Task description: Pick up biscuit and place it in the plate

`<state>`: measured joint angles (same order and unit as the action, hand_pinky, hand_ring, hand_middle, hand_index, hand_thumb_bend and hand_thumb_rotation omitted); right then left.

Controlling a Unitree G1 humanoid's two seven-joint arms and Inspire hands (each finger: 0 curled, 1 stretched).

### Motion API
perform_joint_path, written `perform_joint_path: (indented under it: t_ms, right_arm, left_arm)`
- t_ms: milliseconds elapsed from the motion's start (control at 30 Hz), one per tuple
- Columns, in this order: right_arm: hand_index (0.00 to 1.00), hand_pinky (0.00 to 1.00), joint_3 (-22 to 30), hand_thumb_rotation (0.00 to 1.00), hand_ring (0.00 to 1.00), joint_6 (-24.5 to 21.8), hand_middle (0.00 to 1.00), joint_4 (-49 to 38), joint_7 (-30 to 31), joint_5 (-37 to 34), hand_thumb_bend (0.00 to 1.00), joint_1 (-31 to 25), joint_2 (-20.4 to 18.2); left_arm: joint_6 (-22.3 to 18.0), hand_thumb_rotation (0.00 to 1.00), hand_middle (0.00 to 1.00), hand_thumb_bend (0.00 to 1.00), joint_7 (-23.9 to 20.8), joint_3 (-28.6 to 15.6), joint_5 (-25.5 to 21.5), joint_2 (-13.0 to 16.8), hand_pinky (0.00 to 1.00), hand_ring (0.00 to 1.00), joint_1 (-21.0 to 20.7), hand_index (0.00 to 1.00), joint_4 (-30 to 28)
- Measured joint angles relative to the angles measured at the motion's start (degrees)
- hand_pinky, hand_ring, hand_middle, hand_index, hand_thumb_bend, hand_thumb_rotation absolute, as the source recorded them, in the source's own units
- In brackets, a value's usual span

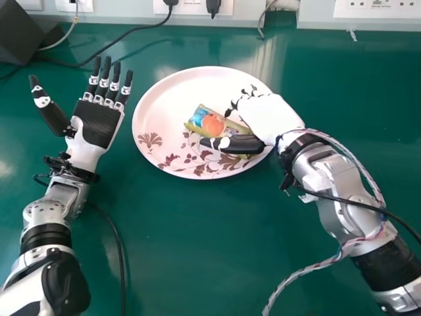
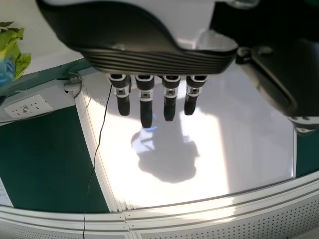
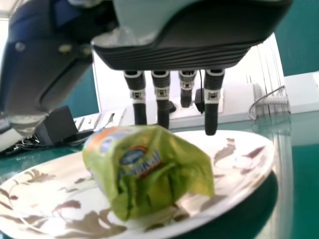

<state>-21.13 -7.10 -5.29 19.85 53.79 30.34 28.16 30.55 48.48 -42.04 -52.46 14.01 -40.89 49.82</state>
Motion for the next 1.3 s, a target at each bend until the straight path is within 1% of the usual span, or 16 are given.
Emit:
perform_joint_path:
  t_ms: [167, 267, 467, 600, 767, 967, 1033, 1100, 1300]
  right_arm:
    - [0.84, 0.75, 0.76, 0.75, 0.82, -0.28, 0.90, -1.76, 0.20, 0.83, 1.00, -0.20, 0.70]
    - [0.86, 0.75, 1.29, 0.77, 0.83, -0.58, 0.91, -3.24, 0.31, 1.07, 1.00, -0.23, 0.76]
    - [0.87, 0.76, 1.99, 0.77, 0.83, -1.68, 0.92, -5.78, 0.72, 2.17, 1.00, -0.60, 0.77]
    - [0.87, 0.76, 3.17, 0.79, 0.84, -2.68, 0.93, -8.25, 1.52, 2.97, 1.00, -1.04, 0.78]
    - [0.88, 0.77, 3.91, 0.80, 0.83, -3.49, 0.92, -10.70, 2.61, 3.49, 1.00, -2.06, 0.78]
    - [0.93, 0.80, 4.94, 0.82, 0.86, -3.66, 0.95, -13.05, 3.70, 4.97, 1.00, -2.49, 0.79]
    - [0.95, 0.81, 5.29, 0.83, 0.87, -3.89, 0.96, -13.97, 4.08, 5.06, 1.00, -2.59, 0.75]
    - [0.96, 0.81, 5.55, 0.82, 0.87, -4.28, 0.96, -14.55, 4.54, 5.06, 1.00, -2.65, 0.69]
    - [0.97, 0.81, 6.84, 0.82, 0.88, -4.68, 0.97, -17.47, 5.46, 5.07, 1.00, -3.87, 0.61]
  left_arm:
    - [-0.38, 0.73, 0.99, 1.00, -0.07, 0.04, -0.01, -0.20, 0.97, 0.92, 0.05, 1.00, -0.18]
    - [-0.56, 0.72, 0.98, 1.00, 0.01, 0.05, -0.01, -0.24, 0.97, 0.91, 0.05, 1.00, -0.19]
    - [-0.76, 0.73, 0.99, 1.00, 0.02, 0.05, -0.01, -0.29, 0.98, 0.92, 0.05, 1.00, -0.25]
    - [-0.78, 0.73, 1.00, 1.00, 0.01, 0.05, 0.00, -0.30, 1.00, 0.93, 0.06, 1.00, -0.32]
    - [-1.14, 0.73, 1.00, 1.00, -0.03, 0.09, 0.02, -0.31, 1.00, 0.94, 0.06, 1.00, -0.32]
    - [-2.13, 0.73, 0.99, 1.00, -0.10, 0.34, 0.04, -0.57, 0.95, 0.93, 0.12, 1.00, -0.62]
    - [-2.37, 0.71, 0.99, 1.00, -0.10, 0.47, 0.05, -0.64, 0.96, 0.94, 0.24, 1.00, -0.83]
    - [-2.41, 0.71, 0.99, 1.00, -0.10, 0.52, 0.04, -0.73, 0.97, 0.94, 0.33, 1.00, -1.05]
    - [-2.40, 0.71, 1.00, 1.00, -0.17, 0.62, 0.04, -1.08, 0.96, 0.95, 0.71, 1.00, -1.99]
